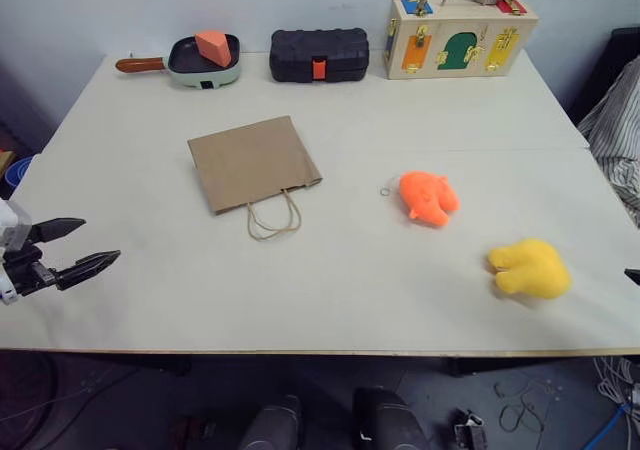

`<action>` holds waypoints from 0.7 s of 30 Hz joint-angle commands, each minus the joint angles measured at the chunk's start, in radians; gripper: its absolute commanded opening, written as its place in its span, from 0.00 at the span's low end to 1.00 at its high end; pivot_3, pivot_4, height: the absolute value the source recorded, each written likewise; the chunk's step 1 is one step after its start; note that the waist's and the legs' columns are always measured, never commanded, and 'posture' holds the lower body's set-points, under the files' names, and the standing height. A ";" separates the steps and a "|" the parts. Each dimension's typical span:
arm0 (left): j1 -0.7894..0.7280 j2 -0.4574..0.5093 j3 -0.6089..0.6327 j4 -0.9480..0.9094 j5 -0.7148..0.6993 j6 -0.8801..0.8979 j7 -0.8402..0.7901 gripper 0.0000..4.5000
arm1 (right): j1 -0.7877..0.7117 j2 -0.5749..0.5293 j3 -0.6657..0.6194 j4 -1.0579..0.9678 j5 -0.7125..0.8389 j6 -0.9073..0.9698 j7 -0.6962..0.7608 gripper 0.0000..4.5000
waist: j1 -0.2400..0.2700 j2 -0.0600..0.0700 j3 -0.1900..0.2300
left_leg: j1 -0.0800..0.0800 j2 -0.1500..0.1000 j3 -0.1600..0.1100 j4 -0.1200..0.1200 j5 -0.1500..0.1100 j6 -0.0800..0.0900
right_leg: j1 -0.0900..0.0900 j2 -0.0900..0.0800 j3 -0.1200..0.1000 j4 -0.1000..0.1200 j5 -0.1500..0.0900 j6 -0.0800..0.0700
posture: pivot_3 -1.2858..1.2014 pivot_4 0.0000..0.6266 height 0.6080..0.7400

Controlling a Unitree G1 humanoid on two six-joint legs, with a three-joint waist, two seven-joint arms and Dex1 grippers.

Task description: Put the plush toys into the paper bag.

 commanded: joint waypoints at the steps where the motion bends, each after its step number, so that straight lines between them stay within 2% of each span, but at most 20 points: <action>1: 0.033 -0.001 0.006 -0.021 0.026 -0.044 -0.010 0.99 | 0.001 -0.019 -0.021 -0.006 -0.006 -0.018 0.018 1.00 | 0.000 0.000 0.000 | 0.000 0.000 0.000 0.000 0.000 0.000 | 0.000 0.000 0.000 0.000 0.000 0.000 | 0.52 0.24 1.00; 10: 0.026 -0.005 -0.021 -0.020 0.021 -0.023 -0.003 0.99 | 0.017 -0.005 -0.038 -0.037 -0.010 -0.015 0.021 1.00 | 0.001 0.000 0.000 | 0.000 0.000 0.000 0.000 0.000 0.000 | 0.000 0.000 0.000 0.000 0.000 0.000 | 0.52 0.24 1.00; 14: -0.045 -0.001 -0.071 0.001 0.027 -0.030 0.002 0.99 | 0.009 0.018 -0.045 -0.086 -0.001 -0.010 -0.011 1.00 | 0.003 0.000 0.000 | 0.000 0.000 0.000 0.000 0.000 0.000 | 0.000 0.000 0.000 0.000 0.000 0.000 | 0.52 0.24 1.00; 17: -0.119 0.007 -0.130 -0.010 0.035 -0.032 -0.005 0.99 | 0.000 0.044 -0.044 -0.221 0.044 0.048 -0.046 1.00 | 0.002 0.000 0.000 | 0.000 0.000 0.000 0.000 0.000 0.000 | 0.000 0.000 0.000 0.000 0.000 0.000 | 0.52 0.24 1.00; 21: -0.281 0.021 -0.290 0.010 0.099 -0.090 -0.073 0.99 | -0.011 0.088 -0.009 -0.503 0.168 0.178 -0.108 1.00 | 0.002 0.000 0.000 | 0.000 0.000 0.000 0.001 0.000 0.000 | -0.001 0.000 0.000 0.001 0.000 0.001 | 0.52 0.24 1.00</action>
